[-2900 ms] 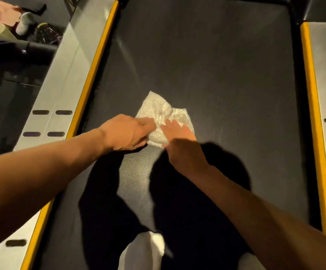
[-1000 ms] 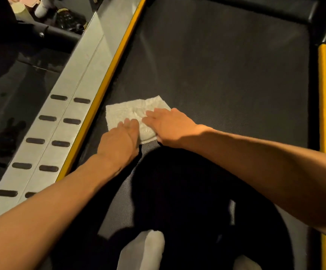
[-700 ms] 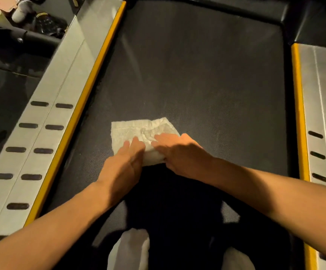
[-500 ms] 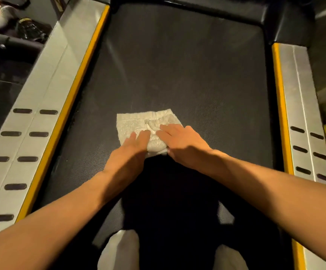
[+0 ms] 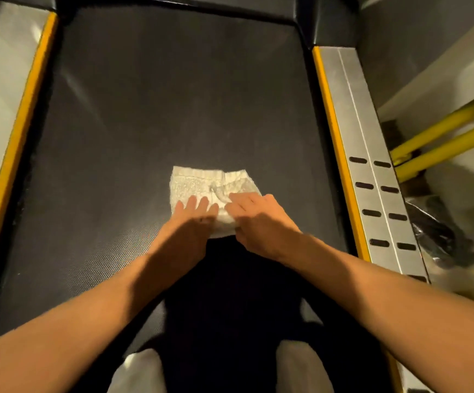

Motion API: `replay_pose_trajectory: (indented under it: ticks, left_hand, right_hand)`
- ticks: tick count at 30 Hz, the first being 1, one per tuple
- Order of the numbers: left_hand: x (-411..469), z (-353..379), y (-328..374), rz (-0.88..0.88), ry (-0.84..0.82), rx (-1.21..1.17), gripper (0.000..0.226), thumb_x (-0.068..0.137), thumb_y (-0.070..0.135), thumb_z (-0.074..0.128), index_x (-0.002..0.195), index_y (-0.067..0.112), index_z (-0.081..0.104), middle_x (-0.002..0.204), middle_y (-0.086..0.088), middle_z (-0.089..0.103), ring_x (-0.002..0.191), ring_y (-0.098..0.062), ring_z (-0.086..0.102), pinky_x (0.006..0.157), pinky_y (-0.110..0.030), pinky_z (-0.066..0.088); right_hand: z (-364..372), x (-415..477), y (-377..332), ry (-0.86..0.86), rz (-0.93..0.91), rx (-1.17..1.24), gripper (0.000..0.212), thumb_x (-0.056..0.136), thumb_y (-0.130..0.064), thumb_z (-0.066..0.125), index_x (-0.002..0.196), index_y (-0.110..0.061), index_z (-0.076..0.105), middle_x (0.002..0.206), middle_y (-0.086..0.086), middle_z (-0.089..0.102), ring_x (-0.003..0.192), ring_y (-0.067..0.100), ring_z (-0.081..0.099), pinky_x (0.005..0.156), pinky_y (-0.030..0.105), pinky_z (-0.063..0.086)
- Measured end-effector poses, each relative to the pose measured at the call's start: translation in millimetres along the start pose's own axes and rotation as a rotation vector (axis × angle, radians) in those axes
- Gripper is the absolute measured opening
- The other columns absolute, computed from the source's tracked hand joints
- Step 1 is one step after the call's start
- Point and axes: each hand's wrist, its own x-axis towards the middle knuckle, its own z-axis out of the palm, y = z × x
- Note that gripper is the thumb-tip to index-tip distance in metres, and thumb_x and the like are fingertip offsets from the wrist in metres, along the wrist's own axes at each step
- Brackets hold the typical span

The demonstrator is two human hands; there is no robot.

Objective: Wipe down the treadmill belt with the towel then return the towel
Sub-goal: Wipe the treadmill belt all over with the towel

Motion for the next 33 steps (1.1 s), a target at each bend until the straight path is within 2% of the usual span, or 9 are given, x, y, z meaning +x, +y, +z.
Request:
replay_pose_trajectory:
  ticks: [5, 10, 14, 16, 19, 21, 24, 29, 33]
  left_hand:
    - [-32, 20, 19, 0.207, -0.083, 0.089, 0.056, 0.075, 0.021, 0.037, 0.118, -0.002, 0.063, 0.120, -0.023, 0.063, 0.110, -0.042, 0.060, 0.091, -0.056, 0.048]
    - [11, 10, 31, 0.237, -0.017, 0.103, 0.054, 0.058, 0.016, 0.083, 0.109, 0.005, 0.068, 0.092, -0.014, 0.073, 0.080, -0.031, 0.071, 0.064, -0.042, 0.058]
    - [6, 24, 56, 0.354, -0.073, 0.136, 0.067, 0.054, 0.009, 0.069, 0.120, -0.003, 0.061, 0.115, -0.024, 0.064, 0.105, -0.044, 0.062, 0.089, -0.056, 0.048]
    - [-6, 32, 63, 0.442, -0.107, 0.168, 0.068, 0.056, 0.011, 0.061, 0.121, -0.006, 0.059, 0.122, -0.029, 0.059, 0.113, -0.048, 0.056, 0.092, -0.061, 0.043]
    - [6, 28, 69, 0.463, -0.130, 0.170, 0.065, 0.056, 0.010, 0.066, 0.119, -0.005, 0.061, 0.119, -0.027, 0.061, 0.111, -0.046, 0.058, 0.088, -0.061, 0.047]
    - [26, 24, 74, 0.465, -0.041, 0.136, 0.049, 0.068, 0.009, 0.057, 0.116, -0.004, 0.063, 0.114, -0.026, 0.064, 0.106, -0.046, 0.061, 0.085, -0.059, 0.050]
    - [45, 21, 75, 0.468, -0.002, 0.088, 0.049, 0.078, 0.012, 0.034, 0.110, -0.005, 0.067, 0.111, -0.027, 0.065, 0.103, -0.047, 0.062, 0.084, -0.060, 0.050]
    - [11, 34, 86, 0.518, -0.113, 0.161, 0.055, 0.071, 0.016, 0.038, 0.117, -0.003, 0.062, 0.121, -0.027, 0.060, 0.117, -0.045, 0.054, 0.098, -0.060, 0.041]
    - [22, 29, 85, 0.539, -0.119, 0.082, 0.051, 0.076, 0.014, 0.033, 0.111, -0.001, 0.067, 0.112, -0.020, 0.067, 0.108, -0.038, 0.062, 0.094, -0.055, 0.047]
  right_hand:
    - [10, -50, 8, -0.071, -0.051, -0.026, 0.051, 0.075, -0.037, 0.050, 0.123, -0.020, 0.056, 0.123, -0.001, 0.058, 0.105, 0.021, 0.057, 0.076, 0.041, 0.049]
    - [-3, -52, 30, 0.000, 0.140, 0.122, 0.019, 0.075, -0.027, 0.055, 0.092, -0.022, 0.054, 0.094, -0.005, 0.055, 0.084, 0.023, 0.053, 0.061, 0.039, 0.046]
    - [9, -87, 25, -0.001, 0.245, 0.133, 0.042, 0.069, -0.028, 0.054, 0.109, -0.018, 0.060, 0.114, 0.000, 0.060, 0.100, 0.024, 0.058, 0.075, 0.038, 0.050]
    - [19, -110, 19, -0.045, 0.201, 0.018, 0.058, 0.073, -0.033, 0.046, 0.128, -0.016, 0.055, 0.135, 0.002, 0.054, 0.120, 0.021, 0.052, 0.091, 0.040, 0.049]
    - [24, -121, 29, 0.000, 0.399, 0.233, 0.056, 0.084, -0.033, 0.040, 0.138, -0.024, 0.047, 0.144, -0.004, 0.046, 0.132, 0.016, 0.043, 0.108, 0.036, 0.036]
    - [23, -113, 46, -0.028, 0.548, 0.338, 0.057, 0.088, -0.032, 0.049, 0.143, -0.030, 0.037, 0.146, -0.003, 0.040, 0.132, 0.020, 0.041, 0.110, 0.034, 0.035]
    - [24, -103, 53, -0.021, 0.524, 0.306, 0.060, 0.088, -0.026, 0.052, 0.145, -0.029, 0.033, 0.152, 0.001, 0.032, 0.135, 0.026, 0.036, 0.110, 0.040, 0.035]
    - [38, -135, 28, -0.047, 0.448, 0.276, 0.069, 0.081, -0.043, 0.053, 0.145, -0.025, 0.034, 0.155, 0.002, 0.025, 0.139, 0.028, 0.029, 0.111, 0.046, 0.032]
    - [40, -131, 55, -0.035, 0.328, 0.192, 0.068, 0.082, -0.045, 0.059, 0.143, -0.029, 0.033, 0.154, 0.006, 0.025, 0.137, 0.036, 0.031, 0.106, 0.055, 0.036]
